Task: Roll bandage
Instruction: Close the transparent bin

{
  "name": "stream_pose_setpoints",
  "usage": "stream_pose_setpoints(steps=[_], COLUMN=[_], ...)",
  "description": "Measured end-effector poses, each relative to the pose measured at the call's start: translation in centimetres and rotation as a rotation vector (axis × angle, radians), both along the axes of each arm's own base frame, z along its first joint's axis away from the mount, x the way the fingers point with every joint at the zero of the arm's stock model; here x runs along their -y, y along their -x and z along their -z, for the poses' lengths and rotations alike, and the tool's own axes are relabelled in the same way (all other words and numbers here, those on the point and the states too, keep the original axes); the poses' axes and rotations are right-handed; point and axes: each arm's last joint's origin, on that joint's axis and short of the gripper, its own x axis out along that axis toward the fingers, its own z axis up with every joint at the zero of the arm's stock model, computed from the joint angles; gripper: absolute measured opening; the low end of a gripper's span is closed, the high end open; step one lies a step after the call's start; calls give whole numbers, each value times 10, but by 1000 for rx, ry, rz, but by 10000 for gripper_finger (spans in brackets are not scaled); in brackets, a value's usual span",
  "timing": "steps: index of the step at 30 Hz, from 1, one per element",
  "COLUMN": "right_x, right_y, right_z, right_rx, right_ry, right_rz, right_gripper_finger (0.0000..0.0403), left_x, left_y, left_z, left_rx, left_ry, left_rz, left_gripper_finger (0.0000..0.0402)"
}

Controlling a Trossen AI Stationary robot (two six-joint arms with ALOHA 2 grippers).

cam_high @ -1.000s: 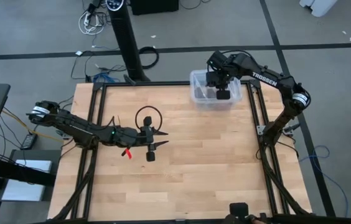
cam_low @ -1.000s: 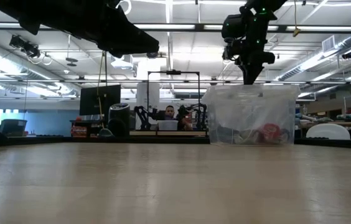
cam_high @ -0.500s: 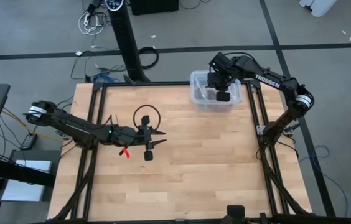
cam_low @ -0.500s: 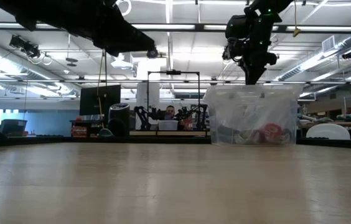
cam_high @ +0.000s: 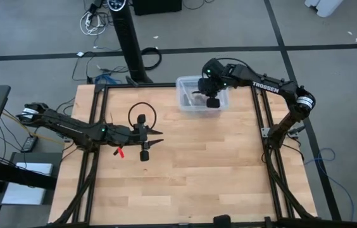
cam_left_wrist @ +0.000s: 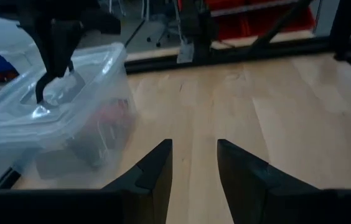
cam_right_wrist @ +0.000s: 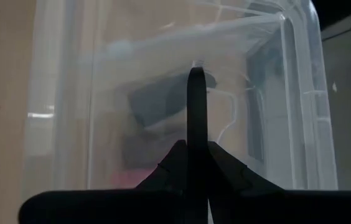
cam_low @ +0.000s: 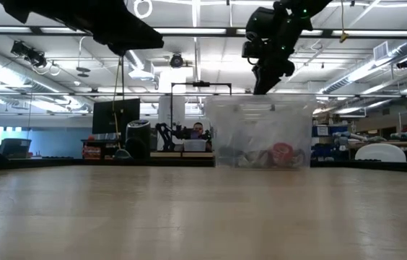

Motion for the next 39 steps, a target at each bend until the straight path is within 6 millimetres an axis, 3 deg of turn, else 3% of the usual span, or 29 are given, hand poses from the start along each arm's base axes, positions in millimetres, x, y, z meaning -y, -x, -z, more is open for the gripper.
stream_pose_setpoints(steps=[8, 13, 22, 33, 39], right_x=[-10, -8, 0, 2, -4], right_y=[2, 14, 19, 10, 11], right_z=[-10, -13, -11, -7, -29], right_rx=[-7, -38, -23, -15, 20], right_ry=[51, 22, -24, -10, 84], right_rz=[17, 57, 85, 128, 169], right_gripper_finger=[31, 31, 33, 67, 104], left_x=[0, 0, -1, -1, -6], left_y=[2, 2, 2, 5, 14], left_z=[-1, -1, 0, -3, -11], left_rx=[-4, -4, -8, -2, 13], left_ry=[2, 2, 4, 31, 54], left_rz=[-2, -2, -3, -11, 12], left_gripper_finger=[133, 133, 133, 131, 119])
